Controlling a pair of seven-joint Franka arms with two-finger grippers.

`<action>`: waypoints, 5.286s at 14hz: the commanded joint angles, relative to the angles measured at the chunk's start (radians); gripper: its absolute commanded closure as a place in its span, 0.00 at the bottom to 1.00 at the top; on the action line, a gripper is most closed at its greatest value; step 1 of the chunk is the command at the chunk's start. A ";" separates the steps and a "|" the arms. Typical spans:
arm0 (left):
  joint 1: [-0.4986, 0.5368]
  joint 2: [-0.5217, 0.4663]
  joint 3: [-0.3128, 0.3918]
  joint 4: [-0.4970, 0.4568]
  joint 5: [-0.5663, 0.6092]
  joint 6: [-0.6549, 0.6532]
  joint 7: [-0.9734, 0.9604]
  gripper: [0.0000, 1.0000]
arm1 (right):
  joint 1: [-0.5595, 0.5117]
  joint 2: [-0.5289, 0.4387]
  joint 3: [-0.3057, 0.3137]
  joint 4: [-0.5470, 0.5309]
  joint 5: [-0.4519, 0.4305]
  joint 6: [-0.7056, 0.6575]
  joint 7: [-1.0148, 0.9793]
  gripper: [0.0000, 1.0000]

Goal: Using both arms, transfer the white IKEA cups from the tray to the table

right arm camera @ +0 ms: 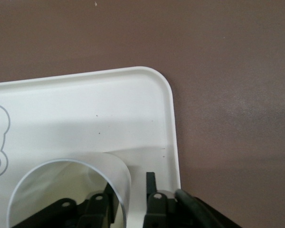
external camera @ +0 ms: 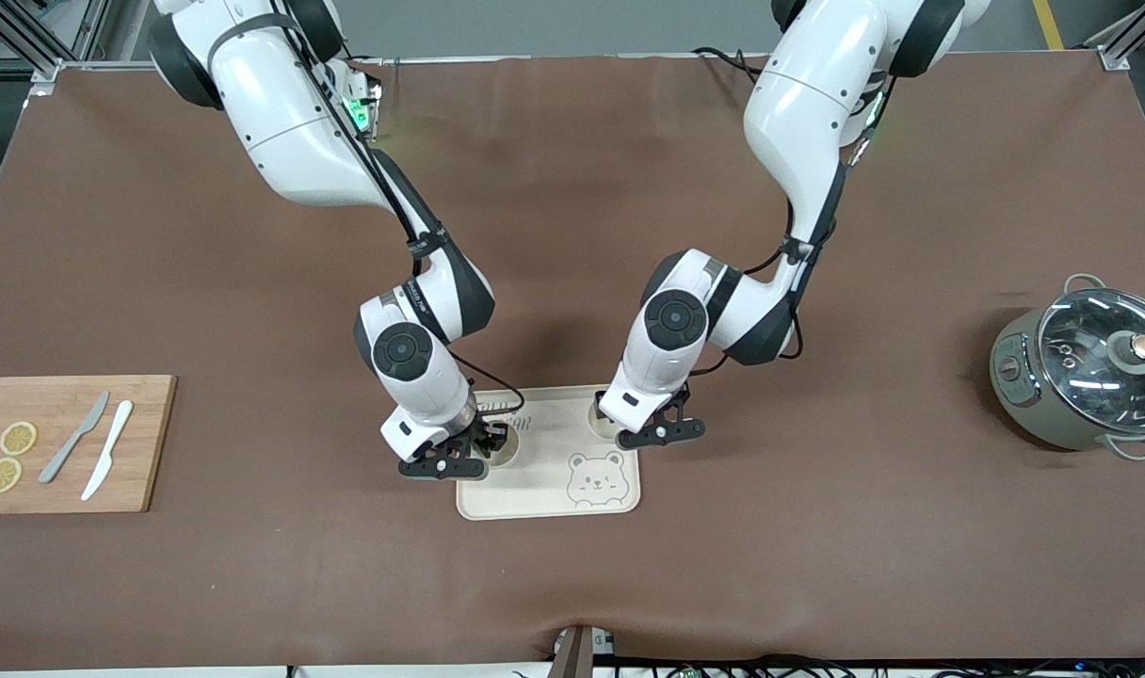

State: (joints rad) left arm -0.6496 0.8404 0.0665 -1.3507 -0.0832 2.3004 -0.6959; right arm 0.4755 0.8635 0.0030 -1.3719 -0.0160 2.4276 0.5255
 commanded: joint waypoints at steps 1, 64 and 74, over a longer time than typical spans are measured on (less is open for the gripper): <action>0.001 0.011 0.003 0.016 -0.020 0.001 0.027 0.50 | 0.008 0.014 -0.006 0.025 -0.012 0.002 0.022 1.00; 0.621 -0.089 0.029 0.045 0.017 -0.188 0.786 0.00 | -0.512 -0.032 0.005 0.114 0.148 -0.267 -0.992 0.00; 0.582 -0.360 0.016 0.042 0.019 -0.464 0.650 0.00 | -0.500 -0.438 -0.005 0.177 0.133 -0.856 -0.754 0.00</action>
State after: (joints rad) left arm -0.0495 0.5549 0.0836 -1.2819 -0.0883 1.9153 0.0049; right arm -0.0226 0.5471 -0.0054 -1.1488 0.1164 1.6566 -0.2821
